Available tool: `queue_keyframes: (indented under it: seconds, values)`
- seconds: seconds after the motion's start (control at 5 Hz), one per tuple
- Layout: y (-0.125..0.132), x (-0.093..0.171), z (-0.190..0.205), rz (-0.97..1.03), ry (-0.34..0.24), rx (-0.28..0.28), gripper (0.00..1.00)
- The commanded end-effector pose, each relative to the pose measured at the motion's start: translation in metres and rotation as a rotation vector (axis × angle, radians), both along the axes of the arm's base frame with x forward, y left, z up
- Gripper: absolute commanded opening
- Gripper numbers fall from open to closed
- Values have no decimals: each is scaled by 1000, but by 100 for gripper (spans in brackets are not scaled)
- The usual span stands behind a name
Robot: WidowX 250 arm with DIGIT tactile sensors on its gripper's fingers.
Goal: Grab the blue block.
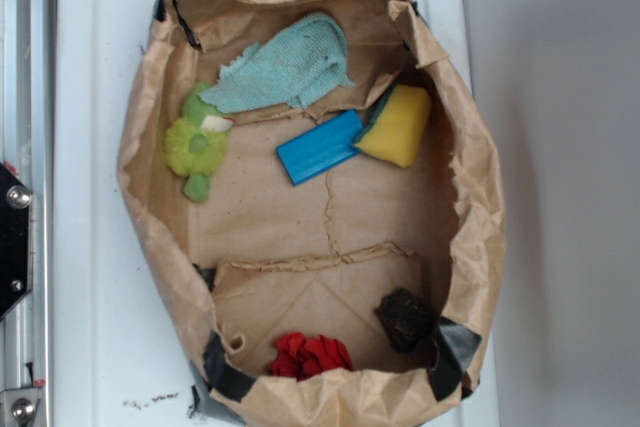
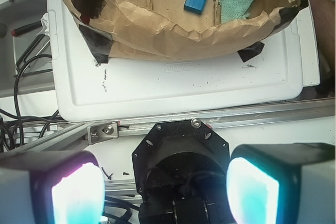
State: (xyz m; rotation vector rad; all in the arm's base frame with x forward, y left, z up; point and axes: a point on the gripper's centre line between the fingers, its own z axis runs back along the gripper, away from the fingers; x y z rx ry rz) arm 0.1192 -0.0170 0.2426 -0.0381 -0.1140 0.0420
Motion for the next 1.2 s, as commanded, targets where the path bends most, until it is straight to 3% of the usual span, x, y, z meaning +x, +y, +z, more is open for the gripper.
queue_keyframes:
  seconds: [0.0, 0.2, 0.4, 0.8, 1.0]
  values:
    - [0, 0, 0, 0, 0, 0, 100]
    - [1, 40, -12, 109, -3, -11, 100]
    - [1, 73, -27, 196, -59, 42, 100]
    - [21, 143, -65, 176, -218, -5, 100]
    - [31, 163, -80, 191, -207, 0, 100]
